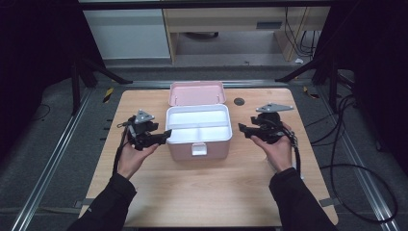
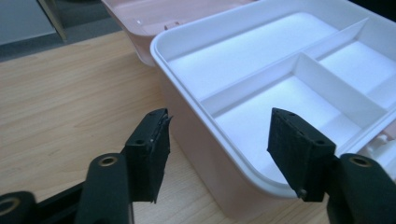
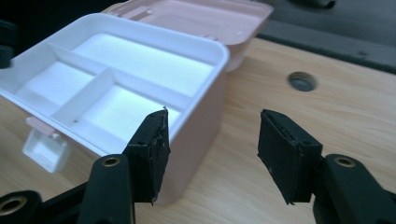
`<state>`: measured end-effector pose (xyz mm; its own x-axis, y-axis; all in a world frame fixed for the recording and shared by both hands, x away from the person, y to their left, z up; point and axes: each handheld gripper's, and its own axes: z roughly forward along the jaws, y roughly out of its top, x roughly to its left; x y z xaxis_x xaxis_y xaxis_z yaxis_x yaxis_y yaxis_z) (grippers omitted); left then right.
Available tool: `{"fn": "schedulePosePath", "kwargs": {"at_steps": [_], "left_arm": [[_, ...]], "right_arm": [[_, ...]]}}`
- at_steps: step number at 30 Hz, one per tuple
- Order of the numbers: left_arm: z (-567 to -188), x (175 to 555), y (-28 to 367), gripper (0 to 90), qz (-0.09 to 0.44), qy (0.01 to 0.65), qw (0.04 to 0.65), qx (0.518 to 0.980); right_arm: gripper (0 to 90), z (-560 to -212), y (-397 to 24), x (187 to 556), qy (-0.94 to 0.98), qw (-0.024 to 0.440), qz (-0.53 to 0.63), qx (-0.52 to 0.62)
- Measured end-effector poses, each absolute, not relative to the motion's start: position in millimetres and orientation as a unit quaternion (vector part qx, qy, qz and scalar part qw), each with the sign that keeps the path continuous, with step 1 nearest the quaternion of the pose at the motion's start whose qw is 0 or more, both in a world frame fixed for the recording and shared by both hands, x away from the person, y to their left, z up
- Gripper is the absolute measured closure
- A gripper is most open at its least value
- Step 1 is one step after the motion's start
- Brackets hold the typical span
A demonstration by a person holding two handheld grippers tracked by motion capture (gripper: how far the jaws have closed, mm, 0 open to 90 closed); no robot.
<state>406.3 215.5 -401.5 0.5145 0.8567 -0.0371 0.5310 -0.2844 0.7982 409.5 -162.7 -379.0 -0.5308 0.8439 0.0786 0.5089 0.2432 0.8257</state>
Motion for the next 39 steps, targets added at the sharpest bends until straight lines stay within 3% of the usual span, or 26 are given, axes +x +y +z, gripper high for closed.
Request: {"fn": "schedulePosePath", "kwargs": {"at_steps": [9,18,24,39], "left_arm": [[-416.7,421.6,209.7,54.4,0.189,0.444,0.381,0.788],[-419.0,423.9,210.7,55.1,0.188,0.440,0.389,0.787],[-419.4,425.1,211.9,55.5,0.186,0.433,0.392,0.790],[-418.8,421.2,207.5,57.2,0.191,0.424,0.387,0.796]], "right_arm": [[51.1,-409.3,-122.5,428.0,0.795,0.174,0.405,0.417],[57.3,-417.1,-122.0,427.5,0.790,0.151,0.416,0.424],[59.8,-414.5,-120.2,421.3,0.792,0.162,0.408,0.423],[58.4,-412.0,-120.9,405.8,0.790,0.163,0.403,0.432]]}}
